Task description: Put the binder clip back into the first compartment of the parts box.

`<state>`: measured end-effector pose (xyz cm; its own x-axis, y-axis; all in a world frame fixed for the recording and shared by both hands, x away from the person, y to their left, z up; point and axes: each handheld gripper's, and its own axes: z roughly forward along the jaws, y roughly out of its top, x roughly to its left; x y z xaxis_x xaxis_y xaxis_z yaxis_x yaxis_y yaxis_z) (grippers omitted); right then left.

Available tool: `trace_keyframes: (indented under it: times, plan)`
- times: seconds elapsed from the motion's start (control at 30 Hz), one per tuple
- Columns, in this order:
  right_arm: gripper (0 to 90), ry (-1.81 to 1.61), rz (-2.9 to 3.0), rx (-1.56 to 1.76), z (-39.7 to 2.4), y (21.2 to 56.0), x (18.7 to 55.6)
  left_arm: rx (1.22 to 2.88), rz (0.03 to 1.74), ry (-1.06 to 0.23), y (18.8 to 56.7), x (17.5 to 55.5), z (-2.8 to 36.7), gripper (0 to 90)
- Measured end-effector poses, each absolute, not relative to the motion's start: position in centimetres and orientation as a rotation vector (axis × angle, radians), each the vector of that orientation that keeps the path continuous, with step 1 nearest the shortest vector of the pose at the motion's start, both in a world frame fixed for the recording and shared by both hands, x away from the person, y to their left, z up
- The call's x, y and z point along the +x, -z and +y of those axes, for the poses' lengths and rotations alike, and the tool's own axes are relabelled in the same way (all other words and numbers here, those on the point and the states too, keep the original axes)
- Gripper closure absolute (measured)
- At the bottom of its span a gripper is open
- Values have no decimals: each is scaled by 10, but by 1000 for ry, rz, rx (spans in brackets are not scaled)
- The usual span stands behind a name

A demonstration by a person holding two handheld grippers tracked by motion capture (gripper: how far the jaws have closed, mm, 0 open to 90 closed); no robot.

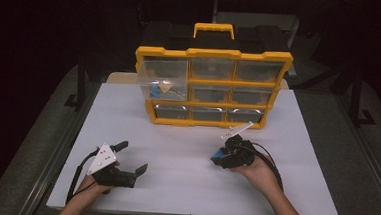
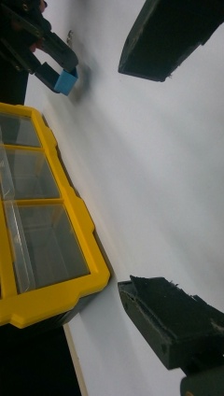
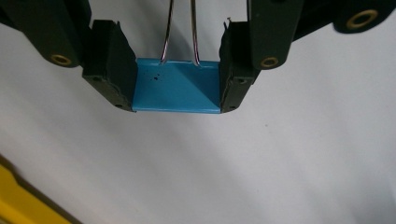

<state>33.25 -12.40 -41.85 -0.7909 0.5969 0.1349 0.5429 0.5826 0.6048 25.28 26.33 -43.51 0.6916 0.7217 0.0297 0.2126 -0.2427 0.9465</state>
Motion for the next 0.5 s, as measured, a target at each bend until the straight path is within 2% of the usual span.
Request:
trace_keyframes:
  times: [0.5]
  plan:
    - [492,-1081,2744,923,-123,391,338,1794,733,-582,435,254,263,0]
